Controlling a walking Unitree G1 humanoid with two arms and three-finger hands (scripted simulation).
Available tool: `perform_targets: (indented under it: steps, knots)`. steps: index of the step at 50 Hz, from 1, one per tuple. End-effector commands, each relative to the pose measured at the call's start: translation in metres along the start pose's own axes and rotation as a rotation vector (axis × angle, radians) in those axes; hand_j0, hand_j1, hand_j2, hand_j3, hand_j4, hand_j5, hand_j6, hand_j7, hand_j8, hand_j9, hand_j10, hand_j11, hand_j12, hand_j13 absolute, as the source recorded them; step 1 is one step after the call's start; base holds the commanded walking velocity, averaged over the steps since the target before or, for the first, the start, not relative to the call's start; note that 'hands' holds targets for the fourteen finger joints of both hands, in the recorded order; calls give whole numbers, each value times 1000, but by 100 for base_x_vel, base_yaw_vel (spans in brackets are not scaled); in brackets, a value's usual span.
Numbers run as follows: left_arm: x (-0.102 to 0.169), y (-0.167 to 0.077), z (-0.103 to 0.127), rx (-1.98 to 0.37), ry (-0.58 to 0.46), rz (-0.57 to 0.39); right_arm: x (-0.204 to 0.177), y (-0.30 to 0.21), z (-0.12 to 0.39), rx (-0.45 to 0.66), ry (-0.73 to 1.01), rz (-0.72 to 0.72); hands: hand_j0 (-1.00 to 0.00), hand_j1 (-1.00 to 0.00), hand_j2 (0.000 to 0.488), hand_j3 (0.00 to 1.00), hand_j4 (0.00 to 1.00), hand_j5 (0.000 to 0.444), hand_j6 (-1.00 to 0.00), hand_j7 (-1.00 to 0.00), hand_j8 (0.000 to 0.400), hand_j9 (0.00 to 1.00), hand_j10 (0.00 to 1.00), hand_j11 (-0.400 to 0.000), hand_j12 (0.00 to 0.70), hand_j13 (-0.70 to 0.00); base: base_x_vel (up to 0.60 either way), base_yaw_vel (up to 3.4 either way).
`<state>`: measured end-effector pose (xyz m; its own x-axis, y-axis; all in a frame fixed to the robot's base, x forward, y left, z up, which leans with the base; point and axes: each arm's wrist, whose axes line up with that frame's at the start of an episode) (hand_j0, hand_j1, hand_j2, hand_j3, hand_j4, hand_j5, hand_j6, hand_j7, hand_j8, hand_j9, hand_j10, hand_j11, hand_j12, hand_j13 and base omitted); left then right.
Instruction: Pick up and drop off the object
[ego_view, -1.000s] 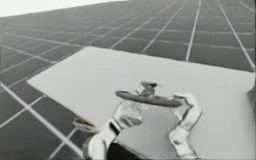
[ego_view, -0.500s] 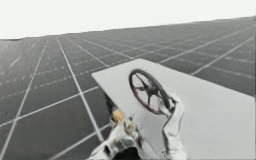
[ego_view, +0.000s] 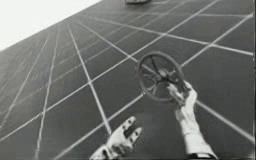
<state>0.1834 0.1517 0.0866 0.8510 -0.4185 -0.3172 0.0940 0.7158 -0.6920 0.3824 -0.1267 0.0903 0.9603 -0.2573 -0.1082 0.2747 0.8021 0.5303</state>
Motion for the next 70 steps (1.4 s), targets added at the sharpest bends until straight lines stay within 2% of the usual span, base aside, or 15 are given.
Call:
perform_targets:
  steps: [1, 30, 70]
  knots:
    - [3, -5, 1, 9, 0, -26, -1, 1, 14, 18, -45, 9, 0, 0, 0, 1000, 1000, 0, 0, 0, 0, 1000, 1000, -400, 0, -700, 22, 185]
    - [3, -5, 1, 9, 0, -26, -1, 1, 14, 18, -45, 9, 0, 0, 0, 1000, 1000, 0, 0, 0, 0, 1000, 1000, -400, 0, -700, 32, 103]
    - [3, -5, 1, 9, 0, -26, -1, 1, 14, 18, -45, 9, 0, 0, 0, 1000, 1000, 0, 0, 0, 0, 1000, 1000, -400, 0, -700, 54, 3]
